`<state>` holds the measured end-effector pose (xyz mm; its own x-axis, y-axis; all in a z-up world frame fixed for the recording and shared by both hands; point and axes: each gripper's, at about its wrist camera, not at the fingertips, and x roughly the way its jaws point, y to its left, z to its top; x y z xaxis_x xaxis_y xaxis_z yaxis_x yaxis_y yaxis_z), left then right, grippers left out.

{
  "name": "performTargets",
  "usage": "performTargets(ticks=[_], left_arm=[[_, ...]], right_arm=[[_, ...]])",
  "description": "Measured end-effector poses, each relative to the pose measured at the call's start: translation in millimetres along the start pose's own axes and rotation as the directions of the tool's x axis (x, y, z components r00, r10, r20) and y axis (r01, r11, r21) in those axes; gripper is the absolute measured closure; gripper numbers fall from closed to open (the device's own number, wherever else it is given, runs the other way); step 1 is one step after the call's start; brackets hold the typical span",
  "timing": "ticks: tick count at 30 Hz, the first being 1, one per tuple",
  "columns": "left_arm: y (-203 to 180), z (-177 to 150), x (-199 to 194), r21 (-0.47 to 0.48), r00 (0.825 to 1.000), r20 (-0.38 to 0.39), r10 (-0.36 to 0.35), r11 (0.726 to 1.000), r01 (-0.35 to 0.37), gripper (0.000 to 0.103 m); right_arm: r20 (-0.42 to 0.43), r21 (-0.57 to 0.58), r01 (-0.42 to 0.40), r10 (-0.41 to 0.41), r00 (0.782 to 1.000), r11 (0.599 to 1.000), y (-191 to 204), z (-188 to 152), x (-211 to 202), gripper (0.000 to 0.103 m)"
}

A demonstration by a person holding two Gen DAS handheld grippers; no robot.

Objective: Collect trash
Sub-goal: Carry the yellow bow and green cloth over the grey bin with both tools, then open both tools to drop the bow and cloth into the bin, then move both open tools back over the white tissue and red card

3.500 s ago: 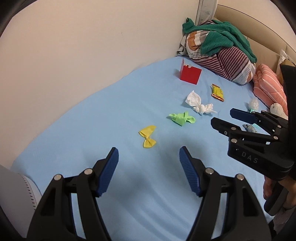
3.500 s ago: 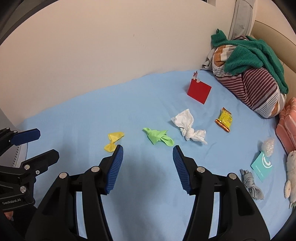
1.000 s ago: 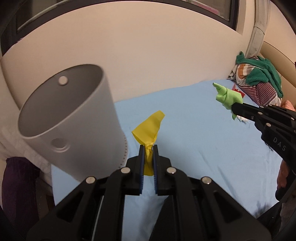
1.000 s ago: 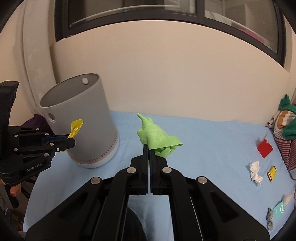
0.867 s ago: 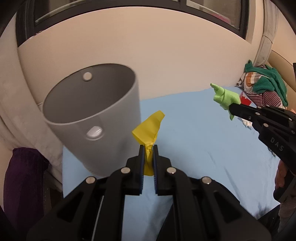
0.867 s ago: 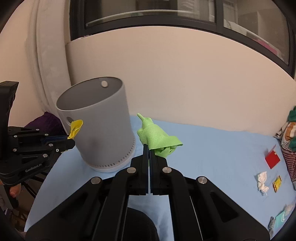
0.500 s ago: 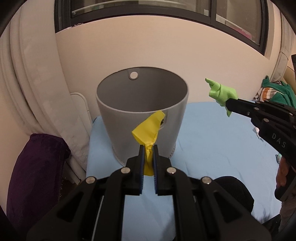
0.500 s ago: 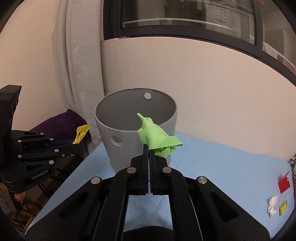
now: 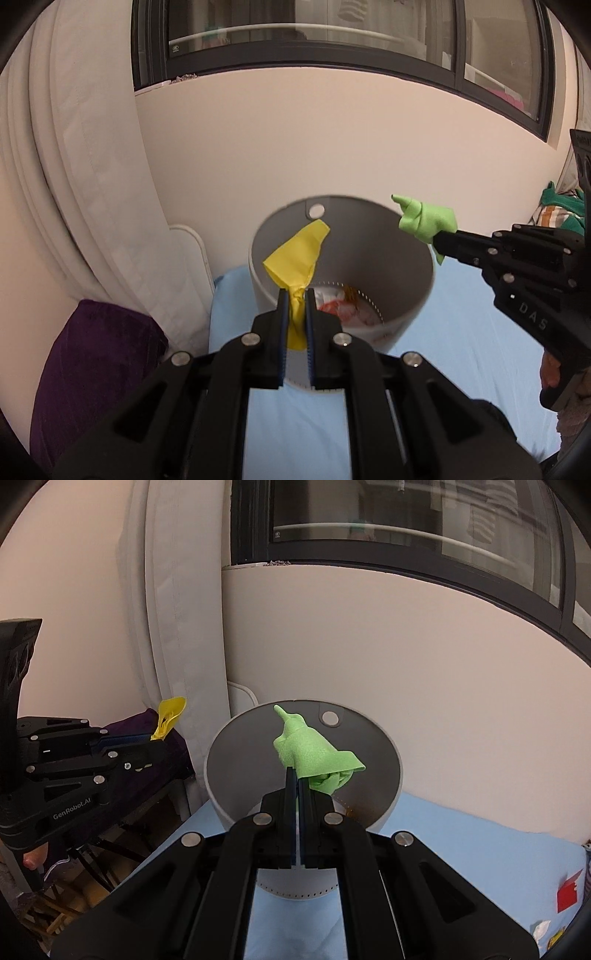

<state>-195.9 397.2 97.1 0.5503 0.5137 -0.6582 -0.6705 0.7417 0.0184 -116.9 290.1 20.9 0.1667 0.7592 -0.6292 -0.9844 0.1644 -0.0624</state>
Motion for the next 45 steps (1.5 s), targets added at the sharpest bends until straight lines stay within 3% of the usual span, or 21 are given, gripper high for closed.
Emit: performTargets(ticks=[6,18,19,20,23,24,36,45], left_arm=[[0.6,30.9,12.0,0.001,1.000,-0.021,-0.016,1.000,0.016,0.094],[-9.4,47.9,28.4,-0.025,0.998,-0.061,-0.006,1.000,0.005,0.090],[-10.5,47.9,29.6,-0.027,0.998,-0.064,-0.006,1.000,0.005,0.087],[-11.3,47.7,30.6,-0.031,0.998,-0.069,-0.005,1.000,0.003,0.075],[-14.5,47.4,31.6,-0.040,0.998,-0.068,0.010,0.999,-0.013,0.042],[-16.0,47.3,30.8,-0.038,0.998,-0.063,0.014,0.999,-0.017,0.040],[-30.1,40.1,28.5,-0.022,0.998,-0.070,-0.008,1.000,0.006,0.039],[-55.6,23.5,15.8,0.019,0.997,-0.065,-0.036,0.999,0.038,0.039]], right_arm=[[-0.003,-0.018,0.001,-0.001,1.000,1.000,-23.4,31.3,7.5,0.102],[-0.046,-0.027,-0.066,0.064,0.997,0.997,-50.6,51.0,16.7,0.098],[-0.050,-0.029,-0.066,0.064,0.997,0.997,-51.8,51.7,18.3,0.094],[-0.051,-0.026,-0.068,0.067,0.996,0.997,-53.7,52.1,19.5,0.092],[-0.051,-0.010,-0.063,0.062,0.997,0.998,-59.5,50.6,21.5,0.069],[-0.047,-0.009,-0.055,0.055,0.997,0.998,-60.9,48.8,19.7,0.063],[-0.048,0.024,-0.037,0.039,0.998,0.999,-72.4,37.3,11.7,0.060],[-0.059,0.050,0.016,-0.013,0.998,0.999,-82.1,7.4,-9.1,0.060]])
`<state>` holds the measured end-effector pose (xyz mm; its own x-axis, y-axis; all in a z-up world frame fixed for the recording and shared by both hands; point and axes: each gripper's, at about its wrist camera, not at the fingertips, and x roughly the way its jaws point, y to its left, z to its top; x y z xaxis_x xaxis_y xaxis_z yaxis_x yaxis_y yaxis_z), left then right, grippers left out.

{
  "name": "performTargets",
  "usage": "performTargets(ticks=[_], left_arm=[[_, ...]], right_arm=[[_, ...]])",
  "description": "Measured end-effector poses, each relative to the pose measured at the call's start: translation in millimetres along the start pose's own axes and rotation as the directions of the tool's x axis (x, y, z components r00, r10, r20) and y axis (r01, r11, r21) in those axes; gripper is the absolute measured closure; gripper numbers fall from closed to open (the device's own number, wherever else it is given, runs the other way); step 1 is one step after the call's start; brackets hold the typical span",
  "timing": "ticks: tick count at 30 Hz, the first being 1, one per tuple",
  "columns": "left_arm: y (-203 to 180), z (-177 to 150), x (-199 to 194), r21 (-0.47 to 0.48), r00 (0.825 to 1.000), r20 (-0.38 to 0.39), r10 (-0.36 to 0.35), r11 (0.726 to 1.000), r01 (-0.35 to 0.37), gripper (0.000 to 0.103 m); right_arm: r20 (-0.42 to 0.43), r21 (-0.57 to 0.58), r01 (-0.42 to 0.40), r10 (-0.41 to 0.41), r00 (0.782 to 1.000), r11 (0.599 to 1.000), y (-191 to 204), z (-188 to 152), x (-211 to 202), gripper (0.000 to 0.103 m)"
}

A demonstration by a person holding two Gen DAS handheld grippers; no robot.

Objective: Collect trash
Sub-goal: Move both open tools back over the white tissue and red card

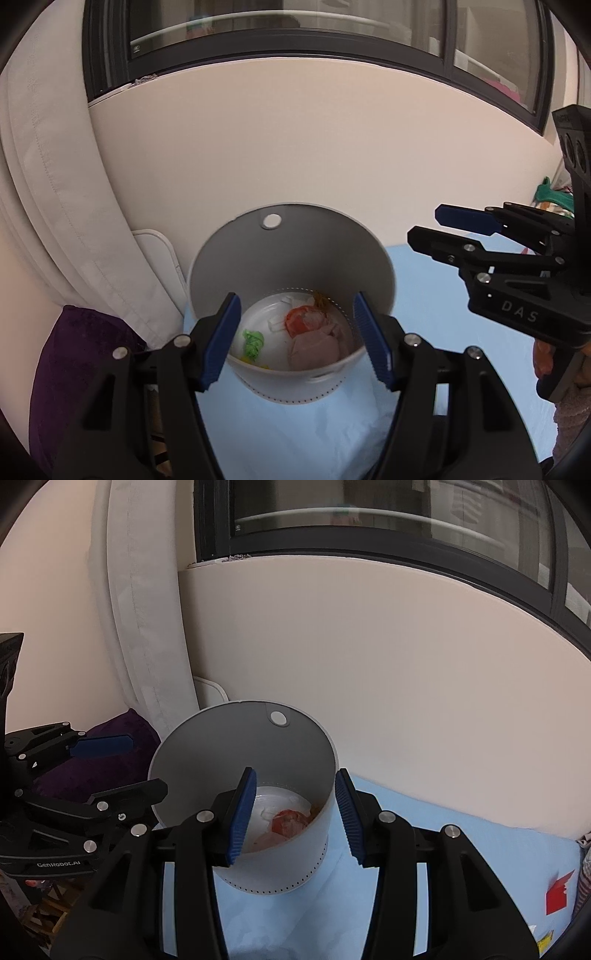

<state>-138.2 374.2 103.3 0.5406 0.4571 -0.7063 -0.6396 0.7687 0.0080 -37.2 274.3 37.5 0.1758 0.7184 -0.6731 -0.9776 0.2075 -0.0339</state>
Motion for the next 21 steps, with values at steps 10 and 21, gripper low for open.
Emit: performTargets(ticks=[10,21], left_arm=[[-72.1,-20.2,-1.0,0.106,0.995,-0.014,-0.099,0.989,0.100,0.039],[-189.6,-42.2,-13.0,0.266,0.968,-0.037,-0.249,0.931,0.250,0.039]], right_arm=[[-0.005,0.088,0.156,-0.156,0.988,0.984,-36.9,-61.1,-50.2,0.060],[-0.068,0.271,0.382,-0.378,0.923,0.884,-105.7,-157.9,-134.0,0.060]])
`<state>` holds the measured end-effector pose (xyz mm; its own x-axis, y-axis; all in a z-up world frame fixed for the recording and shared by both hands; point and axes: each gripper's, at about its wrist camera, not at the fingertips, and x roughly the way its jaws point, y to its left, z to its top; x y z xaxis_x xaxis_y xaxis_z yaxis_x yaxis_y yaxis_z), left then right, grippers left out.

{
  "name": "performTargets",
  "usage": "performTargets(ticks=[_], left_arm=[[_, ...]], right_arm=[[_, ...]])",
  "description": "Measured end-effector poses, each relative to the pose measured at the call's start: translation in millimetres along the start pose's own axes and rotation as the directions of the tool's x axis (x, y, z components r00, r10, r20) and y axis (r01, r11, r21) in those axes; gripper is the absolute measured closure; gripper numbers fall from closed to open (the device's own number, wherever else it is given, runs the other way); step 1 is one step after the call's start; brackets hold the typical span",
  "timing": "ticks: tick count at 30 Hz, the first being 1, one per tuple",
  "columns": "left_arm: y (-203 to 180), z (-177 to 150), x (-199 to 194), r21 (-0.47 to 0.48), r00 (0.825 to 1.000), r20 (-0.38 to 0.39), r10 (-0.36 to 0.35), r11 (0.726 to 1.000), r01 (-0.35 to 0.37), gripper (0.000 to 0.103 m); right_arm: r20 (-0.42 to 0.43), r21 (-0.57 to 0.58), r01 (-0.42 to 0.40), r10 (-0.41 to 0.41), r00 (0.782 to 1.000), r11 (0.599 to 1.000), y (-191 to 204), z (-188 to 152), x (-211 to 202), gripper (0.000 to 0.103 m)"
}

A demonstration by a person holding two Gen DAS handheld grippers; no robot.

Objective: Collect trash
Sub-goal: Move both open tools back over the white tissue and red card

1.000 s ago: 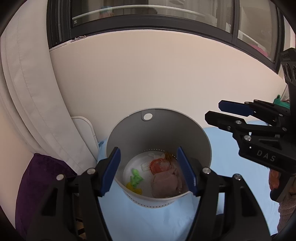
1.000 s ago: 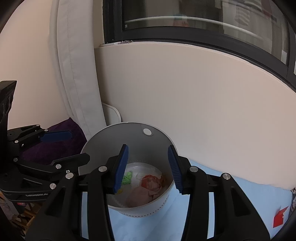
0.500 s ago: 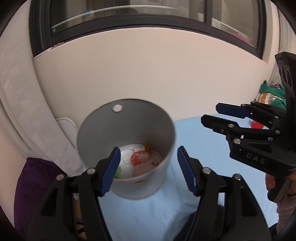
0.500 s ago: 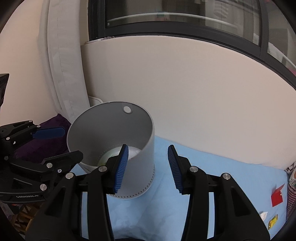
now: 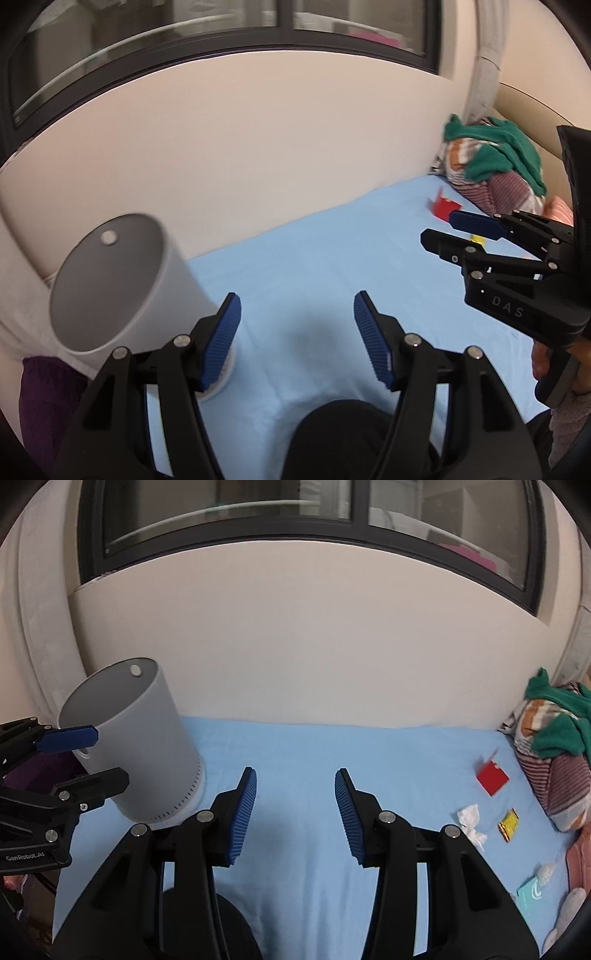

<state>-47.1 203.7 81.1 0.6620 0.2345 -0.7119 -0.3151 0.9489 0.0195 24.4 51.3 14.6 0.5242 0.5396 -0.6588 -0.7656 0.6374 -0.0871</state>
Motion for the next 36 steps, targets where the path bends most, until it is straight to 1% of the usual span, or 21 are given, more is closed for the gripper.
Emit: performTargets(ticks=[5,9,14,18,21,26,28,36], left_arm=[[-58.3,2.3,8.2,0.084,0.997,0.009,-0.078,0.993,0.077,0.039],[-107.0,2.3,16.4,0.149,0.990,0.004,-0.144,0.979,0.142,0.039],[-161.3,2.9,30.6,0.213,0.974,-0.014,-0.228,0.951,0.226,0.039],[-198.8,3.1,43.6,0.257,0.964,-0.025,-0.265,0.930,0.262,0.039],[-221.6,4.9,58.4,0.274,0.957,-0.049,-0.287,0.917,0.289,0.039],[-252.8,8.4,89.0,0.286,0.945,-0.087,-0.316,0.901,0.328,0.039],[-264.8,10.4,102.0,0.287,0.943,-0.097,-0.319,0.898,0.334,0.039],[-283.9,19.5,161.4,0.261,0.932,-0.143,-0.334,0.895,0.361,0.039]], right_arm=[[-0.008,0.090,0.094,-0.094,0.996,0.991,-51.6,-30.5,-25.1,0.060],[-0.018,0.143,0.169,-0.168,0.986,0.975,-91.6,-57.8,-48.2,0.060],[-0.042,0.220,0.249,-0.246,0.968,0.943,-142.1,-93.0,-71.0,0.060],[-0.067,0.275,0.310,-0.304,0.950,0.910,-180.9,-116.9,-81.8,0.060],[-0.087,0.302,0.347,-0.337,0.938,0.888,-208.2,-133.1,-86.1,0.060],[-0.120,0.326,0.395,-0.376,0.919,0.859,-249.1,-151.5,-79.8,0.060],[-0.132,0.335,0.403,-0.381,0.915,0.852,-262.4,-156.2,-73.1,0.060],[-0.175,0.351,0.415,-0.376,0.910,0.840,-302.1,-170.2,-27.7,0.060]])
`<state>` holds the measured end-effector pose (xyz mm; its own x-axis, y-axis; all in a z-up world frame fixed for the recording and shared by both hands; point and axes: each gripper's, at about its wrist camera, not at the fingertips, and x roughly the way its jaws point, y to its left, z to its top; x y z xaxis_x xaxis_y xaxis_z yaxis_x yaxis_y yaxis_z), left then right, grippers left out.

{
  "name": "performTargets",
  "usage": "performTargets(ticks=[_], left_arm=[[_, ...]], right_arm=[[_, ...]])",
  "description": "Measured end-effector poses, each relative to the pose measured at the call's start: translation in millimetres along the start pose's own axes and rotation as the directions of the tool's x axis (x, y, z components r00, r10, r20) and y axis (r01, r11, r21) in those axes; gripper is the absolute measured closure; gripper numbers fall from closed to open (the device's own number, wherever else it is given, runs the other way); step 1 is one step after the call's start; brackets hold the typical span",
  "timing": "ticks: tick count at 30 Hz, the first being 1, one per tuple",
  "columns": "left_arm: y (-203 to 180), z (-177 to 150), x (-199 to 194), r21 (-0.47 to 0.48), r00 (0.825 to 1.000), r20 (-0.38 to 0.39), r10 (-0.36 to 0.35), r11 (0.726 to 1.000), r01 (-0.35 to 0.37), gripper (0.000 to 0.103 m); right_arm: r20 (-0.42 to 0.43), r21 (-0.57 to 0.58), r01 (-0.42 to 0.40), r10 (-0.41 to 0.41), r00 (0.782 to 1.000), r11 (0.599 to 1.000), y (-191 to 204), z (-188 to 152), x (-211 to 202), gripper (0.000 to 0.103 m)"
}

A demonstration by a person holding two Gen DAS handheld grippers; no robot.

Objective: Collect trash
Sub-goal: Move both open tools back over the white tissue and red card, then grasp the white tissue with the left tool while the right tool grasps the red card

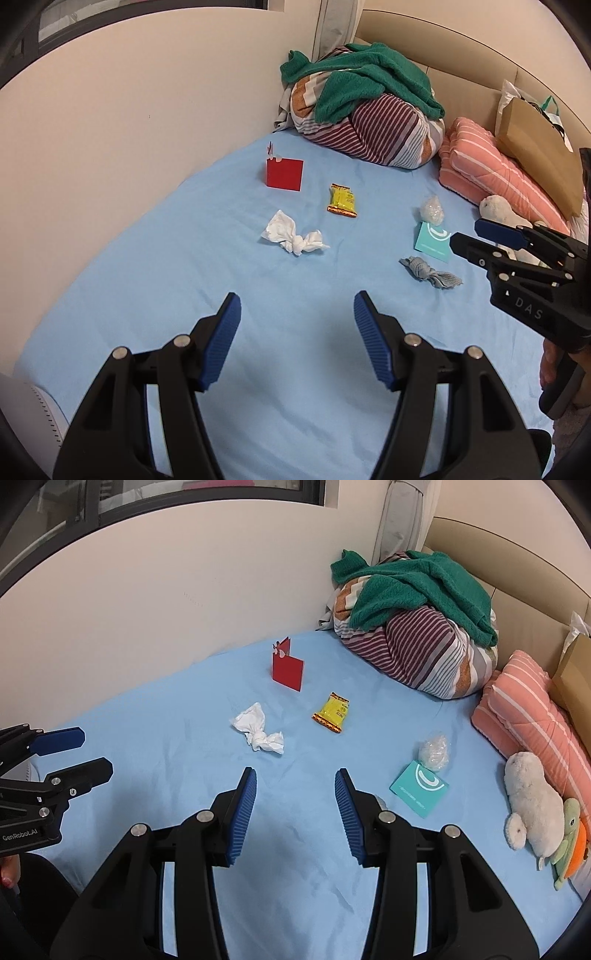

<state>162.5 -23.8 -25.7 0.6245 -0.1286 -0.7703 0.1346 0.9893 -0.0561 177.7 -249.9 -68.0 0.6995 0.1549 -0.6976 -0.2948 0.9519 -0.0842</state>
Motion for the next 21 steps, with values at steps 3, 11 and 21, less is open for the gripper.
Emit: performTargets(ticks=[3,11,21], left_arm=[[5.3,6.8,24.3,-0.006,1.000,-0.010,-0.004,1.000,0.004,0.039],[17.0,28.9,99.3,0.005,0.999,-0.030,-0.026,1.000,0.026,0.039],[24.8,59.0,211.3,-0.007,0.996,-0.068,-0.065,0.998,0.065,0.039]], right_arm=[[-0.012,0.005,0.002,-0.002,1.000,1.000,-3.1,2.9,24.6,0.060],[-0.037,0.035,0.021,-0.020,0.999,0.999,-13.5,18.6,104.6,0.060],[-0.043,0.110,0.074,-0.069,0.997,0.991,-44.4,47.7,221.3,0.049]])
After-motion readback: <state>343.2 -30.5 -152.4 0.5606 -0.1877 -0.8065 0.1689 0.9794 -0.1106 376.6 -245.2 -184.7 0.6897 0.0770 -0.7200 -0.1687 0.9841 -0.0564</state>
